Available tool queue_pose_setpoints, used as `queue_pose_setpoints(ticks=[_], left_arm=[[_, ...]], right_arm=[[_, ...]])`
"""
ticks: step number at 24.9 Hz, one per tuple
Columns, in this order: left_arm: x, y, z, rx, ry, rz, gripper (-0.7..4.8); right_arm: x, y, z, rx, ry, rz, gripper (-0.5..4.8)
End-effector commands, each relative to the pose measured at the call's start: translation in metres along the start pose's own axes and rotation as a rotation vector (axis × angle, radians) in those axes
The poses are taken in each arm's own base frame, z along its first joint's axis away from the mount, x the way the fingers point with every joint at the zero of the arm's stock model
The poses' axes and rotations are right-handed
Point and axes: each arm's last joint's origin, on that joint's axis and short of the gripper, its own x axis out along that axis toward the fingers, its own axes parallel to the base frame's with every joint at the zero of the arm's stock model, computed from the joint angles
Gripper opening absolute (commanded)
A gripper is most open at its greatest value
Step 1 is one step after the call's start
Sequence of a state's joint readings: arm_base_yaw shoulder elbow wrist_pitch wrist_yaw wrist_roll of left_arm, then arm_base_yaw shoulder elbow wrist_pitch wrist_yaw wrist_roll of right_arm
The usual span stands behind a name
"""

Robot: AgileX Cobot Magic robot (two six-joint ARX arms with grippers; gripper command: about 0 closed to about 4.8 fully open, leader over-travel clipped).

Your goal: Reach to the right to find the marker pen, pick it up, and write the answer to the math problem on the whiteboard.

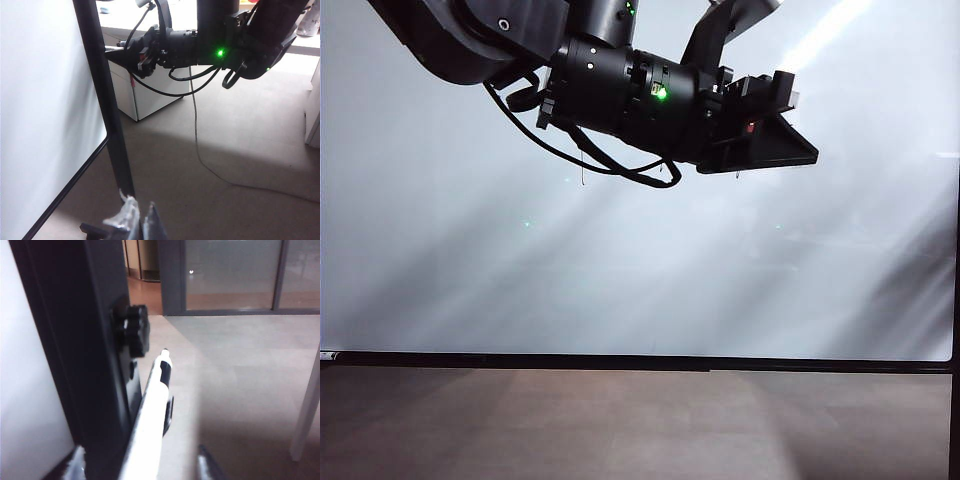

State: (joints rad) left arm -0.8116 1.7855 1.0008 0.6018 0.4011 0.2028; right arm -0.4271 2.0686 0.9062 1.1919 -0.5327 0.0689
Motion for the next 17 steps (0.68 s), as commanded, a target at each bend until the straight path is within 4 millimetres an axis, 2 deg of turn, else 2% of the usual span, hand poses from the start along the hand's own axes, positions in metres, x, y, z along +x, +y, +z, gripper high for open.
queue_pose_setpoints(ticks=[1,7,8,9,15,17], left_arm=[[0.0000,-0.0005,0.0035,0.009,-0.013,-0.004,0.27],[0.0000,-0.0005,0.0035,0.008,-0.013,-0.004,0.27],[0.0000,-0.0005,0.0035,0.009,-0.014,-0.004,0.27],[0.0000,-0.0005,0.0035,0.008,-0.013,-0.004,0.27],[0.0000,-0.0005,0.0035,0.009,-0.013,-0.004,0.27],[0.0000,-0.0005,0.0035,0.009,-0.013,-0.004,0.27]], right_arm=[[0.0020,-0.0011,0.0047,-0.029,-0.020,-0.018,2.93],[0.0073,-0.0035,0.0062,-0.012,0.009,-0.017,2.91],[0.0072,-0.0035,0.0059,-0.010,0.012,-0.017,2.83],[0.0072,-0.0035,0.0059,-0.010,0.012,-0.017,2.52],[0.0097,0.0011,0.0054,-0.009,0.014,-0.004,2.51],[0.0107,0.0031,0.0050,-0.008,0.016,0.002,1.98]])
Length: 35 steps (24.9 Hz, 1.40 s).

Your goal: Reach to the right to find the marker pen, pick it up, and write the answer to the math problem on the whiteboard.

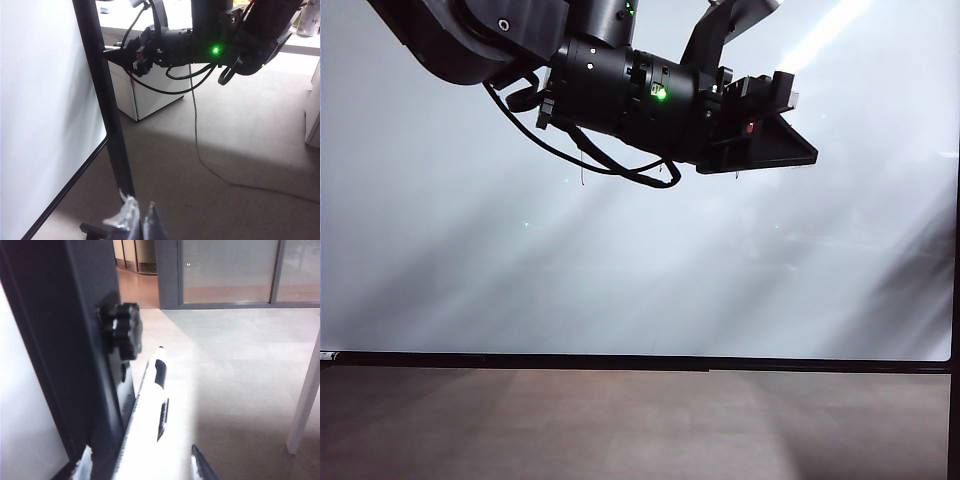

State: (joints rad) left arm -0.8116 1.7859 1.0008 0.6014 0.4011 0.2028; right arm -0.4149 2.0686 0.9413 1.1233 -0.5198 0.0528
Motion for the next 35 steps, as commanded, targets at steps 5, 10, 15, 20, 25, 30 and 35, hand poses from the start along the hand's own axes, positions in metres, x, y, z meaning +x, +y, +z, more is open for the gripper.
queue_pose_setpoints(ticks=[5,10,15,20,25,30,35], left_arm=[[0.000,-0.001,0.004,0.009,-0.014,-0.004,0.27],[0.000,-0.001,0.004,0.009,-0.014,-0.004,0.27],[0.000,-0.001,0.004,0.009,-0.014,-0.004,0.27],[0.000,-0.001,0.004,0.009,-0.014,-0.004,0.27],[0.000,-0.001,0.004,0.009,-0.014,-0.004,0.27],[0.000,-0.001,0.003,0.007,-0.009,-0.005,0.27],[0.000,-0.001,0.003,0.006,-0.007,-0.005,0.27]], right_arm=[[0.002,0.003,0.003,-0.008,-0.011,0.006,1.49],[0.002,0.003,0.003,-0.008,-0.011,0.006,1.10],[0.002,0.003,0.003,-0.008,-0.012,0.009,0.16],[-0.003,-0.002,0.008,0.004,-0.050,-0.010,-0.04],[-0.062,-0.008,0.059,0.043,-0.150,-0.416,-0.04],[-0.122,0.036,0.122,0.115,-0.229,-0.477,-0.04],[-0.176,0.091,0.171,0.132,-0.207,-0.418,-0.04]])
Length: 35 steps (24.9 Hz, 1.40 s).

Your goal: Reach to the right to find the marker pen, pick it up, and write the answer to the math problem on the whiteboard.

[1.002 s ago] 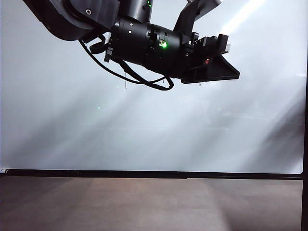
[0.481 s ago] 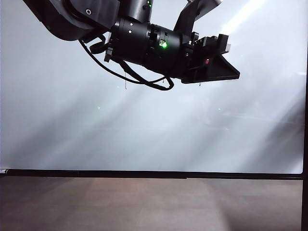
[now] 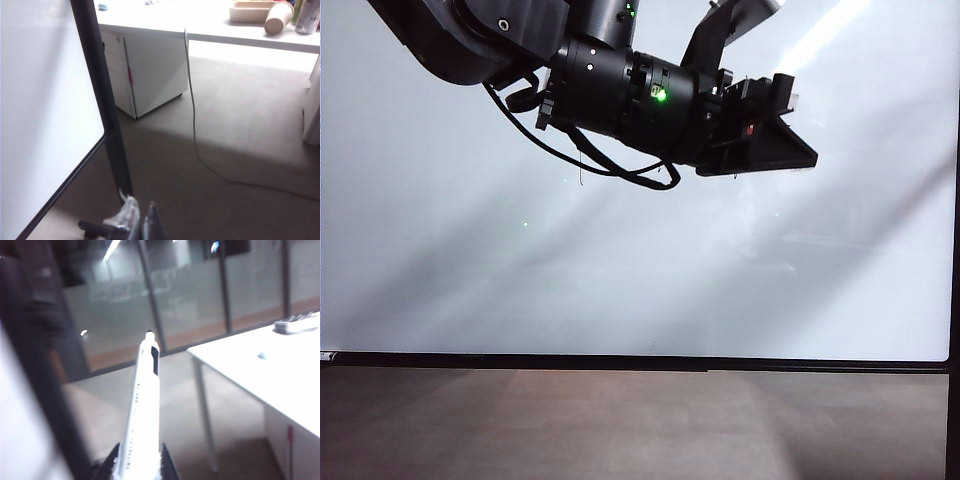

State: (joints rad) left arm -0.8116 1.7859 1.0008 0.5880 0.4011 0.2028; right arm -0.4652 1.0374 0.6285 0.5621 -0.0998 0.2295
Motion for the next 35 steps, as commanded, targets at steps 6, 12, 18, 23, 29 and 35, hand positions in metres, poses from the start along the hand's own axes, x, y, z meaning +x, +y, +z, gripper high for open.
queue_pose_setpoints(ticks=[6,12,18,23,29,35], left_arm=[[0.000,-0.001,0.004,0.012,-0.019,-0.003,0.27],[0.000,-0.001,0.004,0.011,-0.019,-0.003,0.27],[0.000,-0.002,-0.009,-0.072,0.105,0.005,0.27],[-0.002,0.011,0.006,-0.065,0.000,0.385,0.27],[-0.011,0.019,0.036,-0.031,-0.305,0.620,0.27],[-0.012,0.019,0.037,-0.029,-0.320,0.621,0.27]], right_arm=[[-0.084,0.047,0.038,0.070,0.026,0.217,-0.04],[-0.107,0.071,0.031,0.089,0.137,0.405,-0.04],[-0.104,0.079,0.024,0.035,0.165,0.415,-0.04],[-0.092,0.085,0.013,0.027,0.246,0.491,-0.04],[-0.069,0.094,-0.005,0.005,0.308,0.533,-0.04],[-0.048,0.104,-0.017,0.018,0.308,0.649,-0.04]])
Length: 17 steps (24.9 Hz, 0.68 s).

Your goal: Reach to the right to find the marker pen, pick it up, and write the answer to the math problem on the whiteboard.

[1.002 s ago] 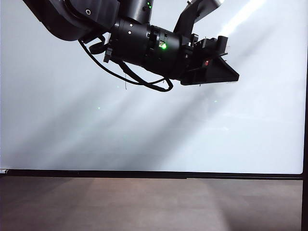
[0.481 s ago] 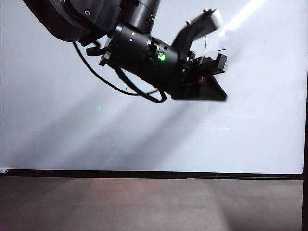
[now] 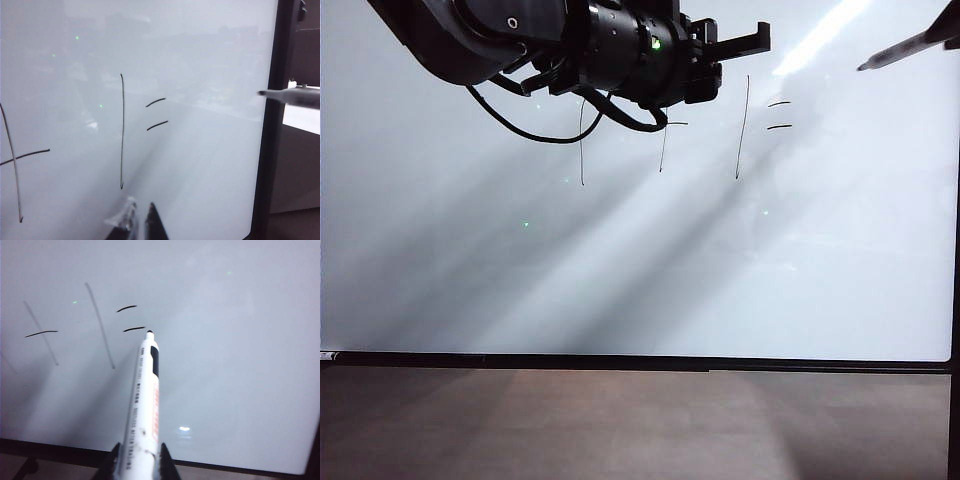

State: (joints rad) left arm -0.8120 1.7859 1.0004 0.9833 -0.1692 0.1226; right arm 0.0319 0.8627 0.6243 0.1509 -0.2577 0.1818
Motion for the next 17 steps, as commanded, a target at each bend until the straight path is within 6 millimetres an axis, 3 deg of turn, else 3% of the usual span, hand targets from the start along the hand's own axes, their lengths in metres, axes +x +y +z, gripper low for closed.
queue_pose_setpoints(ticks=[1,17], left_arm=[[0.000,-0.001,0.003,-0.003,-0.010,0.000,0.27],[0.000,-0.003,-0.011,0.022,0.128,-0.017,0.27]], right_arm=[[0.009,0.001,0.007,-0.028,-0.042,0.075,-0.04],[0.071,-0.012,0.024,-0.112,-0.050,0.089,-0.04]])
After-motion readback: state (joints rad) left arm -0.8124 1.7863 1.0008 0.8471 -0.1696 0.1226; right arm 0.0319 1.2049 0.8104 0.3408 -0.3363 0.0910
